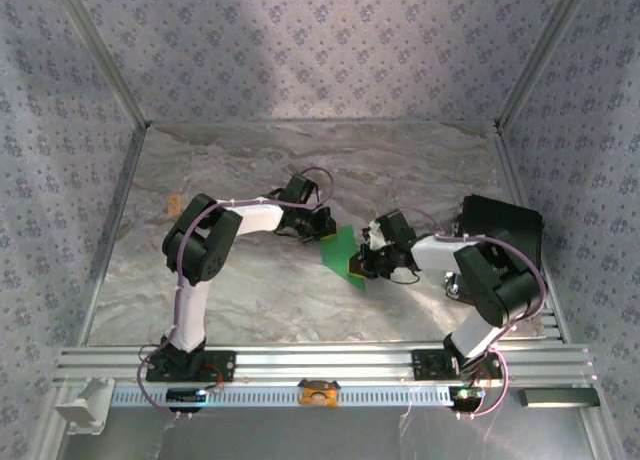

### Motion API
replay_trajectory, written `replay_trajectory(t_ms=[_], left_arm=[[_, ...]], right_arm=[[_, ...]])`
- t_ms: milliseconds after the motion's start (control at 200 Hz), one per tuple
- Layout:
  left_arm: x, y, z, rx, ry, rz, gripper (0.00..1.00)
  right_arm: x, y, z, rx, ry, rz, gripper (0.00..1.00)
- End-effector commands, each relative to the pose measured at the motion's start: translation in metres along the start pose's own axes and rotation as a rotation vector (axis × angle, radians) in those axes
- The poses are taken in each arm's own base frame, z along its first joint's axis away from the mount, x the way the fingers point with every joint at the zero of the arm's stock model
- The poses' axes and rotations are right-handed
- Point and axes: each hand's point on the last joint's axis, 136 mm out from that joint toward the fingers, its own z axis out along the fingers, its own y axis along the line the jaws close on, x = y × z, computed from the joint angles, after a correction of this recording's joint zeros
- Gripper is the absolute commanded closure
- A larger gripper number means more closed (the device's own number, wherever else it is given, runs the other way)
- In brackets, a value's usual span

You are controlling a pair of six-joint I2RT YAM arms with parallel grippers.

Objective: Fold a paper plane with a square sheet of paper (pick it up from the middle)
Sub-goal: Fourth fold the wing at the center of the table.

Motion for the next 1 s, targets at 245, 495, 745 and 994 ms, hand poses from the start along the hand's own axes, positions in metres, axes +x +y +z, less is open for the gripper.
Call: replay_trajectory(t_ms=[245,495,745,994], left_arm=[[0.017,0.046,0.006,-0.131,0.041,-0.071,1.00],[0.019,0.046,0.008,-0.132,0.042,-0.069,1.00],[0.020,0.046,0.010,-0.132,0.044,-0.066,1.00],[0.019,0.046,0.010,-0.136,0.048,-0.064,1.00]], right_arm=[[0.026,0.000,-0.020,-0.085,-0.002,0.038,0.93],[-0.010,0.034,-0.026,-0.113,-0.035,-0.058,0.92],[-0.003,0.007,-0.002,-0.050,0.024,0.001,0.90],[0.034,-0.022,-0.017,-0.002,-0.011,0.061,0.90]])
